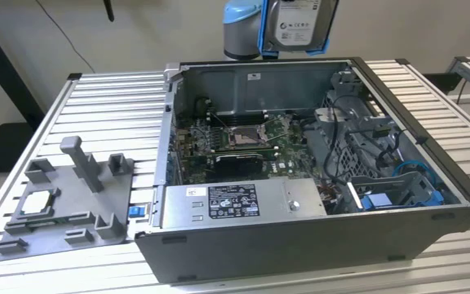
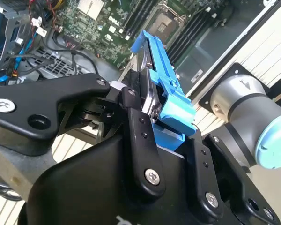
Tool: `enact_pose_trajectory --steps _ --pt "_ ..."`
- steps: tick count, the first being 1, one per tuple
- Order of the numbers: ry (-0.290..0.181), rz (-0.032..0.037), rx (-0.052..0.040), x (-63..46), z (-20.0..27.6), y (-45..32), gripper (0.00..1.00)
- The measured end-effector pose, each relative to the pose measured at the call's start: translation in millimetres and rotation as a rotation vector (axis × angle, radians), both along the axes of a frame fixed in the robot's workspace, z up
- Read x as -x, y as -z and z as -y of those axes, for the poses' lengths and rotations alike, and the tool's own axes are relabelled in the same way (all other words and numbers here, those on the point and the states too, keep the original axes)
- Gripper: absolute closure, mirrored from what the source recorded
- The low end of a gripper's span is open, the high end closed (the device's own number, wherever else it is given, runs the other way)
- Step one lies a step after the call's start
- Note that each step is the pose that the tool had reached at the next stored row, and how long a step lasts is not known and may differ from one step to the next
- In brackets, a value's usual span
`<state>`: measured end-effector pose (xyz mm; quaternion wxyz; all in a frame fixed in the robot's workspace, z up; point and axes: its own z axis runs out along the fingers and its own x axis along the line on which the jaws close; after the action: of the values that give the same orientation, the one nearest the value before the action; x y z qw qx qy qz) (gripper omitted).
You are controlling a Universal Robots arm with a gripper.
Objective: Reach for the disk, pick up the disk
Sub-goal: 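Pick up the disk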
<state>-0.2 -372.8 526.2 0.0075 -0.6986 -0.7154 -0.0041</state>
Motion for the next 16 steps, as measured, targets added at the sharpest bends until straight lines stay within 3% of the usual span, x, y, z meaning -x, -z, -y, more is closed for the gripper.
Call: enact_pose_trajectory --steps 16 --pt "0.0 0.0 0.0 -44.9 0.0 0.0 1.0"
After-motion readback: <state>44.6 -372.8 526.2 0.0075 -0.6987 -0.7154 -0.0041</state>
